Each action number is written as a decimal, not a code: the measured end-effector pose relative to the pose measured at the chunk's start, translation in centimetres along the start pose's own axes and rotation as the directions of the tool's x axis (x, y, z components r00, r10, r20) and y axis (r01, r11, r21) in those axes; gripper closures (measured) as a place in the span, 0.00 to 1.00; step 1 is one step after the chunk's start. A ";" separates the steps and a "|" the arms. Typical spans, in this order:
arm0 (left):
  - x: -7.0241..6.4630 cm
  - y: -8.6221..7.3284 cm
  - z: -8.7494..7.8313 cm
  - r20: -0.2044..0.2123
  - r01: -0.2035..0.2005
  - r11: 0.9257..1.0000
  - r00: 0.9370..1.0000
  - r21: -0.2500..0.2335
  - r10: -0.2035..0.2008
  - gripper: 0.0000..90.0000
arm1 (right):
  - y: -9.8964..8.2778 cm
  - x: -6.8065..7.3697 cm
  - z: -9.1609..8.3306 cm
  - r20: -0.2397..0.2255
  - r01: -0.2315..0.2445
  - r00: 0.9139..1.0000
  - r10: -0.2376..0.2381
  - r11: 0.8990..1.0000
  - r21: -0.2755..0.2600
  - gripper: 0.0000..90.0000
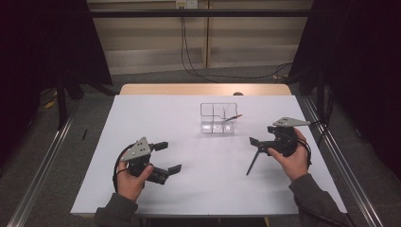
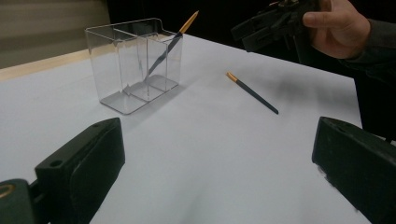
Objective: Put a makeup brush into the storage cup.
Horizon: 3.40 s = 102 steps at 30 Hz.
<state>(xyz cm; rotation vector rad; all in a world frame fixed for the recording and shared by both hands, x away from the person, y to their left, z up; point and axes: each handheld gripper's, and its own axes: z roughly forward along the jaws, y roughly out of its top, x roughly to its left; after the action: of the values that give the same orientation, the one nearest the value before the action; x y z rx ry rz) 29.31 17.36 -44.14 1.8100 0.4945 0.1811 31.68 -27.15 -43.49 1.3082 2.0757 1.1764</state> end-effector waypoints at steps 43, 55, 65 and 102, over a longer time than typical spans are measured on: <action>0.2 -0.1 -0.1 -0.008 -0.002 1.000 1.000 0.011 0.002 0.03 | 0.6 -0.5 1.5 0.051 -0.049 0.998 0.035 0.949 0.310 0.09; 0.3 -0.1 0.2 -0.006 0.003 1.000 1.000 0.007 -0.003 0.03 | 0.4 -0.9 1.7 0.061 -0.054 0.998 0.034 0.933 0.357 0.09; 0.2 0.0 0.1 -0.013 0.002 1.000 1.000 0.011 -0.002 0.03 | 0.7 -0.6 2.3 0.056 -0.041 0.998 0.019 0.907 0.419 0.09; 0.3 0.2 0.5 -0.008 -0.018 1.000 1.000 0.021 0.018 0.03 | 0.7 0.1 4.2 0.079 -0.020 0.996 -0.032 0.808 0.589 0.14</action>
<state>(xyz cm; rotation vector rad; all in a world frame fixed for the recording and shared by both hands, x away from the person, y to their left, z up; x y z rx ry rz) 29.86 16.97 -44.15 1.8350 0.4878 0.1965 35.01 -25.11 -45.23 1.5707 2.4813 0.4461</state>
